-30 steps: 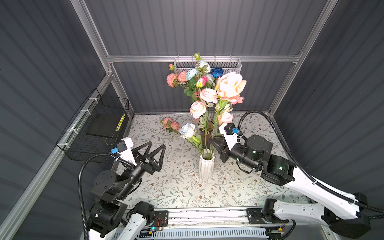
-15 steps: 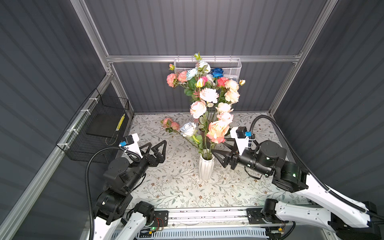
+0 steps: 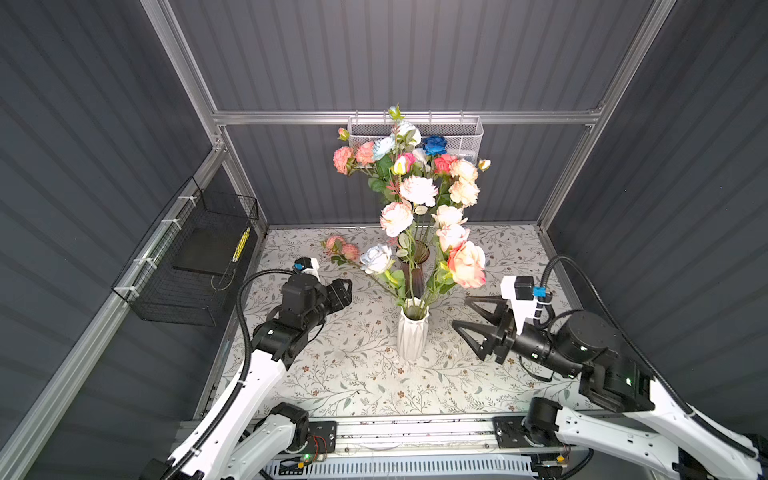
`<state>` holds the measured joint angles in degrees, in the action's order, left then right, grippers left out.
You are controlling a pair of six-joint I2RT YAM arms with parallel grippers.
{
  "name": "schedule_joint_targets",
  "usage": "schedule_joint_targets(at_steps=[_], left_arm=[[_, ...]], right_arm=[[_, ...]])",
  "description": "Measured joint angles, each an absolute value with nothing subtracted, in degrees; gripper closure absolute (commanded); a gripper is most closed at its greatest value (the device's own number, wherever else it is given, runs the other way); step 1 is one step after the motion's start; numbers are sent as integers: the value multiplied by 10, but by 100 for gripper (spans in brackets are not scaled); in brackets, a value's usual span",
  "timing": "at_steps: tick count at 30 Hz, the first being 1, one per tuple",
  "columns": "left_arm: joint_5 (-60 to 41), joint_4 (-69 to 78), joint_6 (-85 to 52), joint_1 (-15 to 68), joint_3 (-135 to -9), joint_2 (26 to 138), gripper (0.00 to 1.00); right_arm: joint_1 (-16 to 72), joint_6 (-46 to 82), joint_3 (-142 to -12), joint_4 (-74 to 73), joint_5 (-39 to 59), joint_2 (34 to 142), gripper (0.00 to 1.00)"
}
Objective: Arrange the flowers into the vase
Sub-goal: 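Open the right gripper and withdraw while left reaches to the table, then grasp another pink rose stem on the table with the left gripper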
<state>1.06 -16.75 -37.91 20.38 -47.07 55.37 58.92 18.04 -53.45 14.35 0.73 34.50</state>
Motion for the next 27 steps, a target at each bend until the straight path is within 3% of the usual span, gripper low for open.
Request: schedule_joint_targets(at_steps=[10, 19, 27], left_arm=[[5, -118, -413, 168, -565, 854, 40], [-7, -6, -445, 199, -644, 1019, 56], [-37, 88, -478, 218, -706, 1136, 54]], right_arm=[[589, 180, -515, 154, 0, 256, 22], [589, 180, -504, 182, -17, 200, 22], [589, 180, -502, 205, -32, 173, 23]])
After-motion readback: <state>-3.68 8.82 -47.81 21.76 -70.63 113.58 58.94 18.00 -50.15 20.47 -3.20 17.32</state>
